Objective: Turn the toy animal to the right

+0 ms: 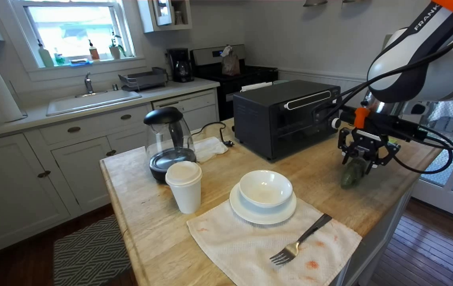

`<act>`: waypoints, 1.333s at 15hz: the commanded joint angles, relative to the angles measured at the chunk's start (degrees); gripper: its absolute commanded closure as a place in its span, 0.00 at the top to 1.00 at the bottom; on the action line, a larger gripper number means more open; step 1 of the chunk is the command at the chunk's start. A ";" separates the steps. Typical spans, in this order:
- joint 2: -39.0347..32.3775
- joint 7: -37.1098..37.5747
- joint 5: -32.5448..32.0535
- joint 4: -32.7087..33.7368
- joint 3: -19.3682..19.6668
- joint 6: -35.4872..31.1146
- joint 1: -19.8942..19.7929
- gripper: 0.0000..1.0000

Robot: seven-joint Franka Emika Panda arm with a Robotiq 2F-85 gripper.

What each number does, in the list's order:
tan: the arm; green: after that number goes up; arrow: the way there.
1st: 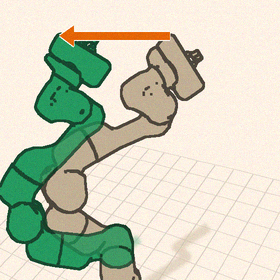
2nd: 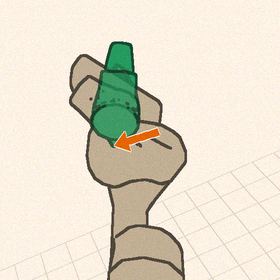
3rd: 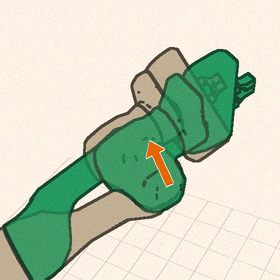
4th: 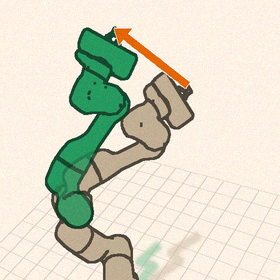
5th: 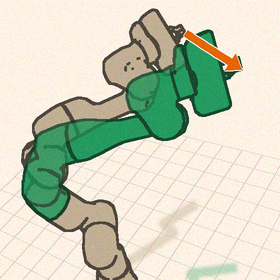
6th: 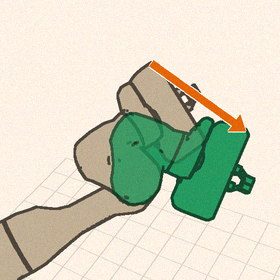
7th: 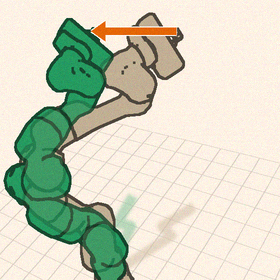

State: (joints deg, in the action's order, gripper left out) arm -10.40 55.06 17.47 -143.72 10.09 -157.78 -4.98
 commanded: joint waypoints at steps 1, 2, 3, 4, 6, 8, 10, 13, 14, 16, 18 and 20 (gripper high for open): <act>0.30 2.70 -1.89 0.13 0.67 -0.27 0.72 0.95; 0.67 2.90 -2.31 -0.12 0.78 -0.41 0.86 0.99; 1.04 2.84 -2.84 -0.34 0.85 -0.61 0.98 1.00; 1.56 3.68 -5.08 -0.71 1.50 -0.56 1.44 1.00; 2.58 4.64 -9.31 -1.12 2.27 -0.23 1.90 1.00; 3.85 4.07 -14.54 -1.37 3.01 0.67 2.17 1.00; 5.77 -0.28 -18.62 -1.52 2.70 4.35 1.48 1.00; 8.31 -8.27 -19.15 -1.64 1.04 8.30 0.44 1.00; 9.18 -11.23 -18.83 -1.63 0.68 9.72 0.23 1.00; 10.44 -15.52 -20.22 -1.39 0.40 12.19 0.07 1.00; 11.71 -22.34 -19.57 -1.48 -0.18 13.92 -0.18 1.00; 12.74 -27.90 -20.14 -1.58 -0.59 15.10 -0.32 1.00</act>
State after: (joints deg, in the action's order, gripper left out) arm -0.81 34.17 -1.09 -143.92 10.68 -144.82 -4.21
